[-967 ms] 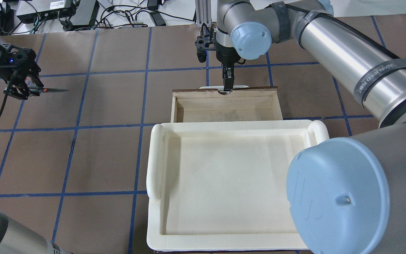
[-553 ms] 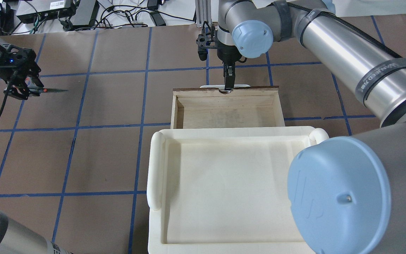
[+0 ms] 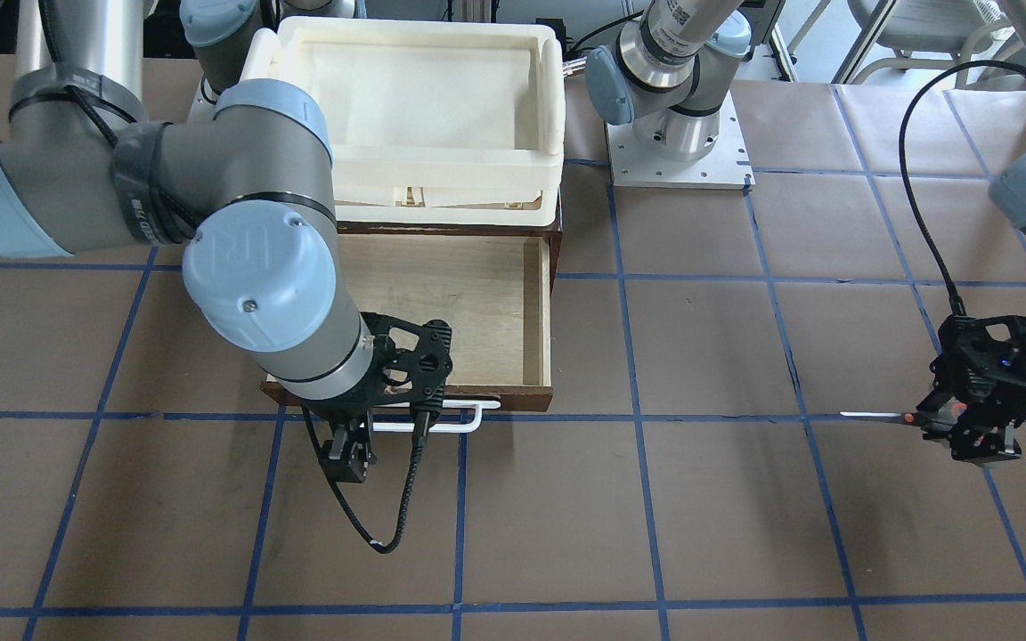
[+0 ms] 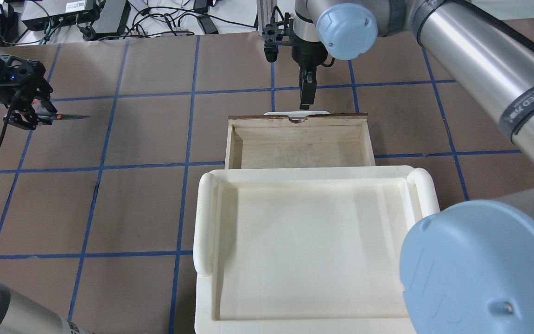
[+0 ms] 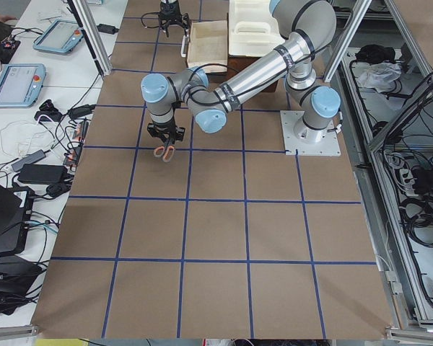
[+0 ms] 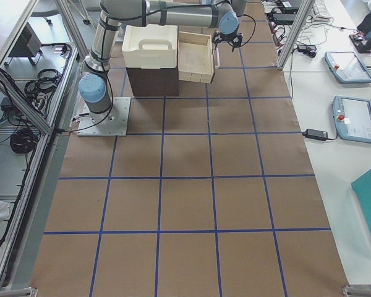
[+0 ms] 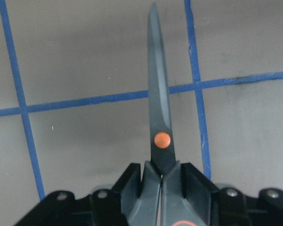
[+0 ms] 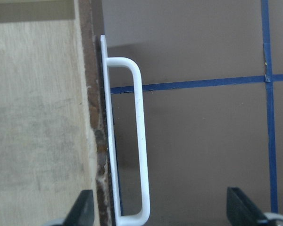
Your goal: Place scissors in drawer with both arms
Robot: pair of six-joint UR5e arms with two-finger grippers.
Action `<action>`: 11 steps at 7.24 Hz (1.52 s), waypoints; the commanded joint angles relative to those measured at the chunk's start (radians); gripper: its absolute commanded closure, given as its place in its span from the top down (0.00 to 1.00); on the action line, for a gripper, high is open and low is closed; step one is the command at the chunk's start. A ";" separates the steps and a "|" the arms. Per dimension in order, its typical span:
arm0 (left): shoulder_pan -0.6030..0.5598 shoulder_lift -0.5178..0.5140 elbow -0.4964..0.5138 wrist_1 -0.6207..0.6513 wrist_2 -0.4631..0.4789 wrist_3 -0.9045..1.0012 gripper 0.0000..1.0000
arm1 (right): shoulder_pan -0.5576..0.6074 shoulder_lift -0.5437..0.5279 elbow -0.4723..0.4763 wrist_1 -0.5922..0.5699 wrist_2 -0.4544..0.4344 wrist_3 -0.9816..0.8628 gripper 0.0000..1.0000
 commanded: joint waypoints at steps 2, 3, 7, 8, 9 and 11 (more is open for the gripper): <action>-0.202 0.107 0.011 -0.161 -0.009 -0.226 0.12 | -0.136 -0.221 0.057 0.198 0.024 0.203 1.00; -0.274 0.144 0.011 -0.177 -0.023 -0.289 0.12 | -0.148 -0.305 0.103 0.203 -0.009 0.368 1.00; -0.609 0.195 0.010 -0.177 0.009 -0.648 0.12 | -0.159 -0.474 0.201 0.287 -0.079 1.031 1.00; -0.661 0.177 0.007 -0.173 0.017 -0.783 0.12 | -0.165 -0.496 0.201 0.287 -0.082 1.114 1.00; -0.695 0.171 0.005 -0.153 0.017 -0.829 0.12 | -0.173 -0.499 0.200 0.282 -0.082 1.250 1.00; -0.741 0.151 -0.004 -0.063 -0.009 -0.972 0.12 | -0.168 -0.499 0.201 0.278 -0.109 1.276 1.00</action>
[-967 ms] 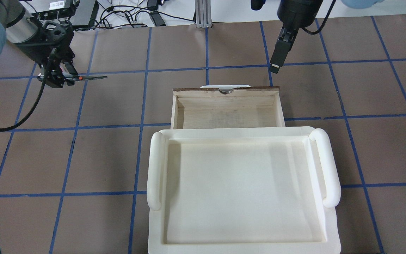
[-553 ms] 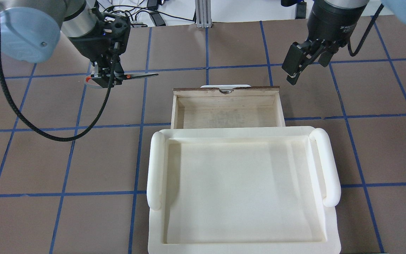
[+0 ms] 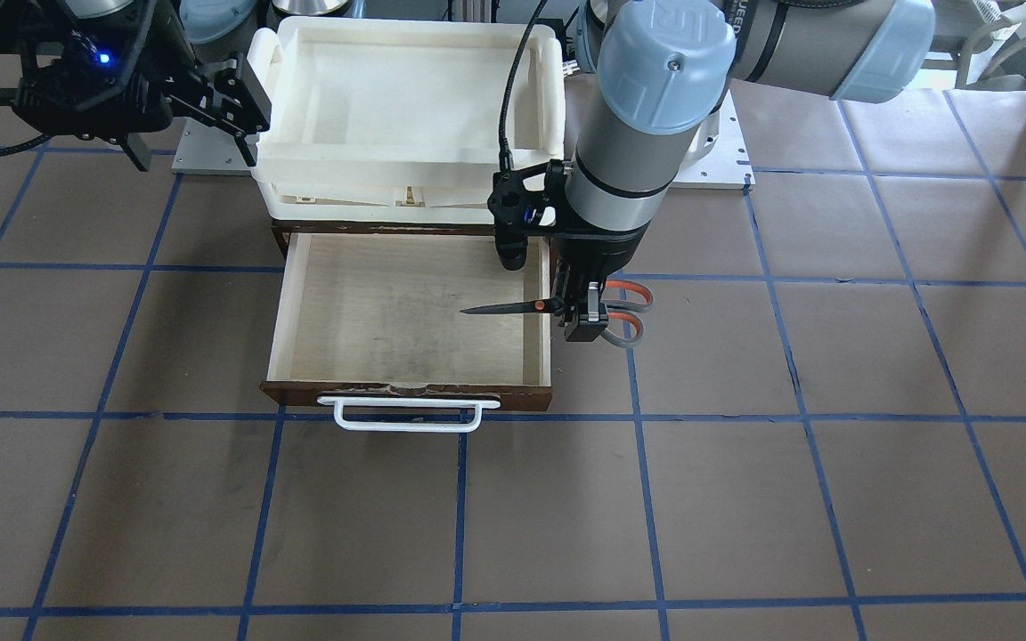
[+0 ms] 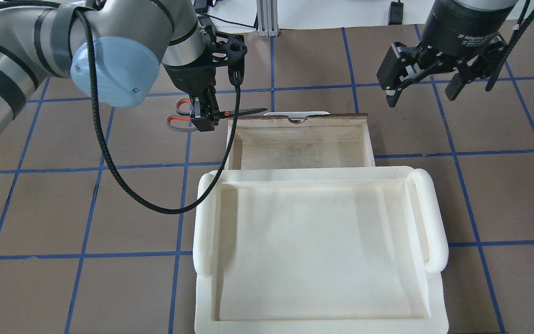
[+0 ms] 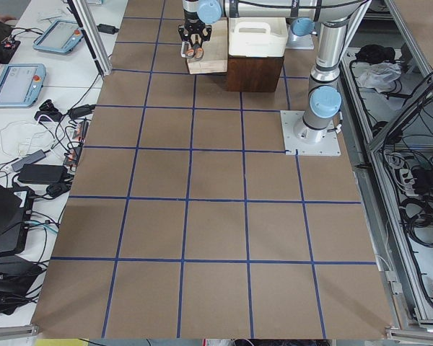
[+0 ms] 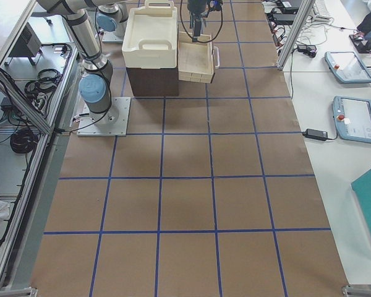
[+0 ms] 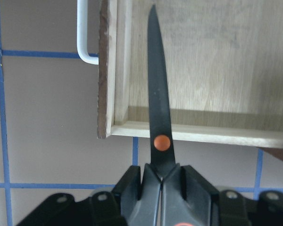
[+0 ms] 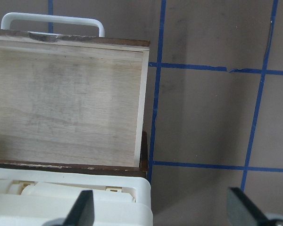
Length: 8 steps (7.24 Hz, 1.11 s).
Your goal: Place scissors in drawer with both arms
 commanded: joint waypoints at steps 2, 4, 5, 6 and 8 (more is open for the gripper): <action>-0.132 -0.060 -0.006 0.095 -0.012 -0.191 0.12 | 0.002 -0.003 0.001 0.000 -0.018 0.030 1.00; -0.178 -0.097 -0.026 0.133 -0.008 -0.242 0.12 | 0.003 -0.003 0.001 0.000 -0.013 0.031 1.00; -0.186 -0.111 -0.034 0.143 -0.008 -0.245 0.12 | 0.003 -0.003 0.001 -0.005 -0.003 0.054 1.00; -0.190 -0.123 -0.040 0.159 -0.008 -0.248 0.12 | 0.005 -0.002 0.001 -0.023 -0.001 0.091 1.00; -0.207 -0.137 -0.063 0.163 -0.009 -0.251 0.12 | 0.005 0.003 0.003 -0.043 0.001 0.090 1.00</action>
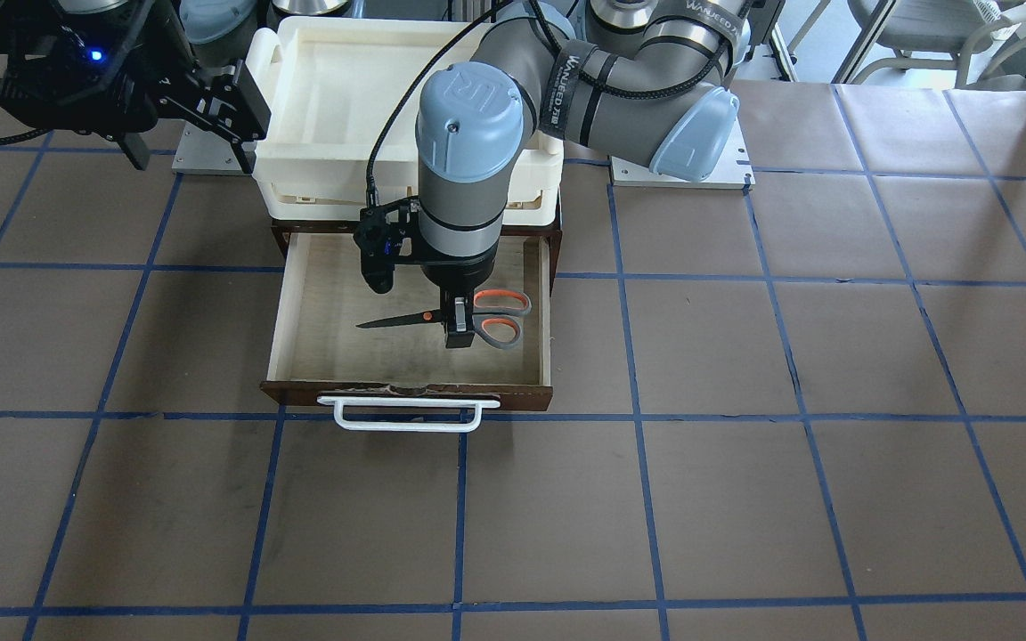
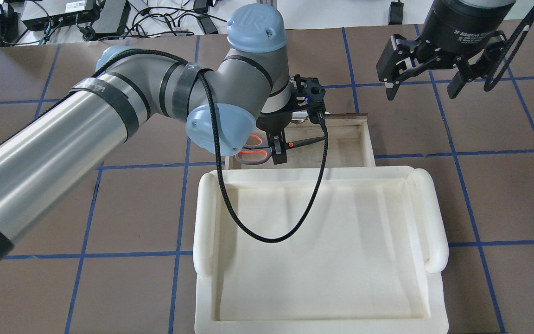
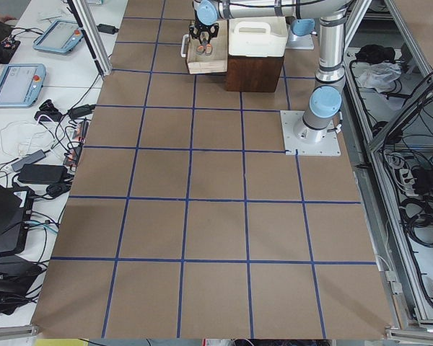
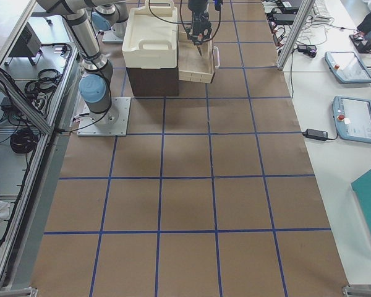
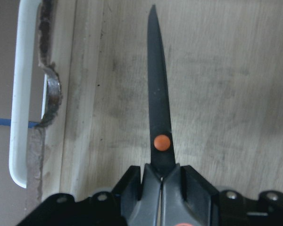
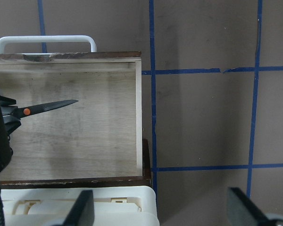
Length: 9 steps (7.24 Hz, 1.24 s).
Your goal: Place scissors in drawer with both arms
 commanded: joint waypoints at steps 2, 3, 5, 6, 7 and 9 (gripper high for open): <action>-0.018 -0.028 -0.013 0.029 -0.002 -0.005 0.12 | 0.003 0.004 0.001 -0.013 0.000 -0.007 1.00; -0.025 -0.036 -0.013 0.031 -0.001 -0.005 0.12 | 0.006 0.004 0.001 -0.019 0.003 -0.006 1.00; -0.033 -0.042 -0.024 0.036 0.005 -0.010 0.13 | 0.006 0.005 0.001 -0.033 0.001 -0.011 1.00; -0.036 -0.041 -0.031 0.036 0.007 -0.022 0.45 | 0.006 0.010 0.001 -0.054 0.001 -0.012 1.00; -0.036 -0.041 -0.034 0.037 0.007 -0.043 0.68 | 0.006 0.010 0.001 -0.053 0.003 -0.008 1.00; -0.036 -0.033 -0.033 0.054 0.005 -0.039 0.86 | 0.006 0.012 0.001 -0.054 0.001 -0.003 1.00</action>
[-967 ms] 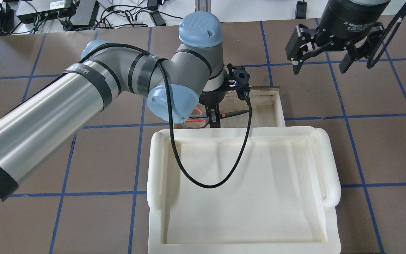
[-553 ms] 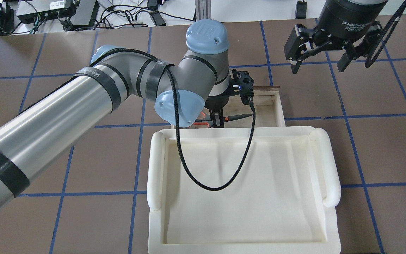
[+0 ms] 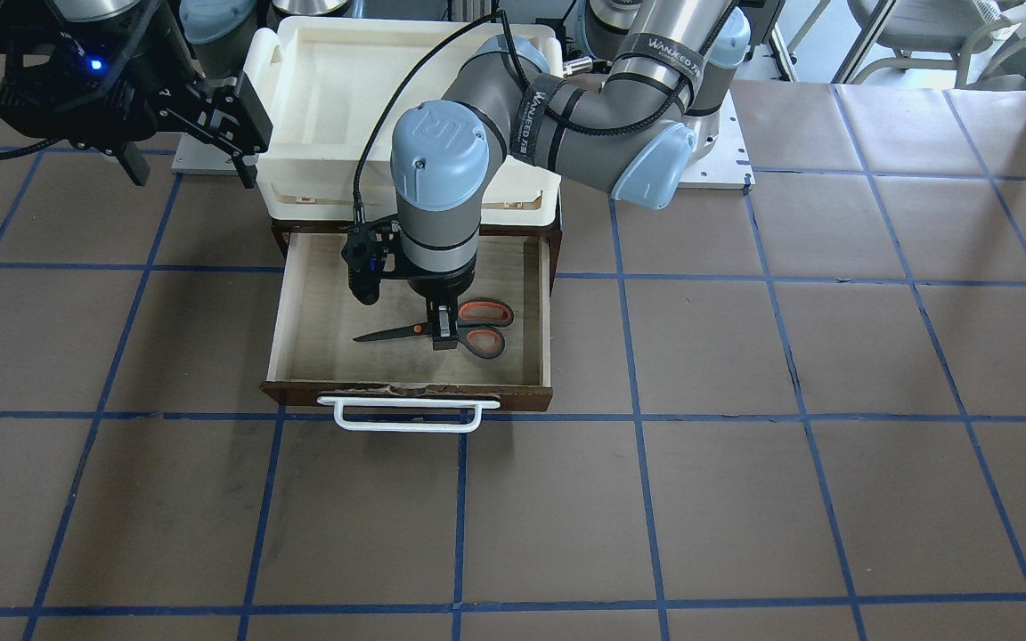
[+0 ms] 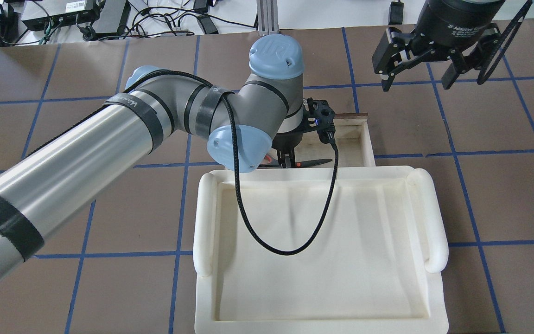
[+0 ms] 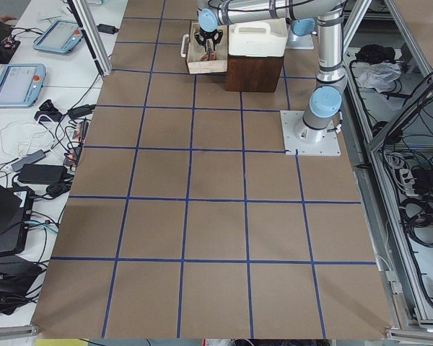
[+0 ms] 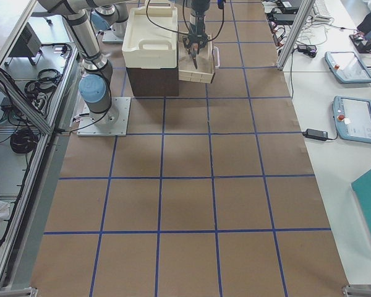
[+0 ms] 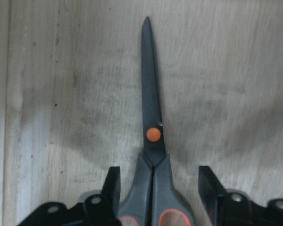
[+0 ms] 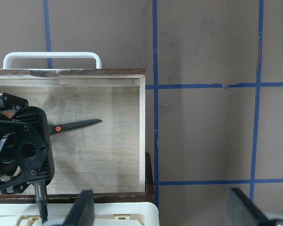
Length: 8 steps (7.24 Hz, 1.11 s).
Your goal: Place scissors in drawer with both arms
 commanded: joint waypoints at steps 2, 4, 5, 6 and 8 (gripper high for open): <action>0.013 0.059 0.038 0.023 0.007 0.006 0.92 | 0.000 0.001 0.000 -0.002 0.000 0.005 1.00; 0.099 0.122 0.086 -0.011 -0.002 0.012 0.92 | 0.000 0.001 0.002 -0.003 -0.002 0.000 1.00; 0.181 0.177 0.091 -0.014 -0.011 0.007 0.92 | 0.000 0.001 0.000 -0.003 -0.002 0.003 1.00; 0.243 0.232 0.094 -0.066 -0.032 -0.022 0.90 | 0.000 0.001 0.002 -0.003 -0.002 0.003 1.00; 0.346 0.331 0.092 -0.207 -0.031 -0.254 0.91 | 0.000 0.001 0.002 -0.003 -0.002 0.003 1.00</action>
